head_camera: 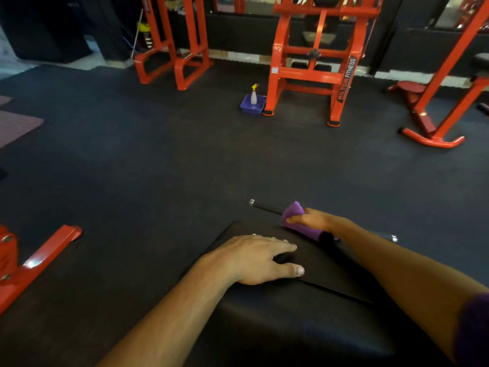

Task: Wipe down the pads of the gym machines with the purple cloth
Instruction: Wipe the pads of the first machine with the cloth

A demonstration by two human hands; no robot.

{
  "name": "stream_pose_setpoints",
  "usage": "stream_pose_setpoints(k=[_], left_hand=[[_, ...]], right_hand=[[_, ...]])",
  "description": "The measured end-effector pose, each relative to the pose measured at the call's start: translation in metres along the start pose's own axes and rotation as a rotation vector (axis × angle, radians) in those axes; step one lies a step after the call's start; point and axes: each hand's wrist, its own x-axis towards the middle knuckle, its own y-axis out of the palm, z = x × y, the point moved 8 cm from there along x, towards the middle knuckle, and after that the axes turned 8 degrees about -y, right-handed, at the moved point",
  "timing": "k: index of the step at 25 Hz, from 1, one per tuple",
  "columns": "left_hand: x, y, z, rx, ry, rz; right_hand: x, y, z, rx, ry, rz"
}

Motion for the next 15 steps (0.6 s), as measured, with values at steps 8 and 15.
stream_pose_setpoints(k=[8,15], left_hand=[[-0.039,-0.004,0.036,-0.005,-0.079,-0.145],[-0.029,-0.001,0.036,-0.021,-0.034,-0.114]], right_hand=[[-0.009,-0.007,-0.045,0.004,0.148,0.137],[0.004,-0.013,0.001,0.261,0.049,0.061]])
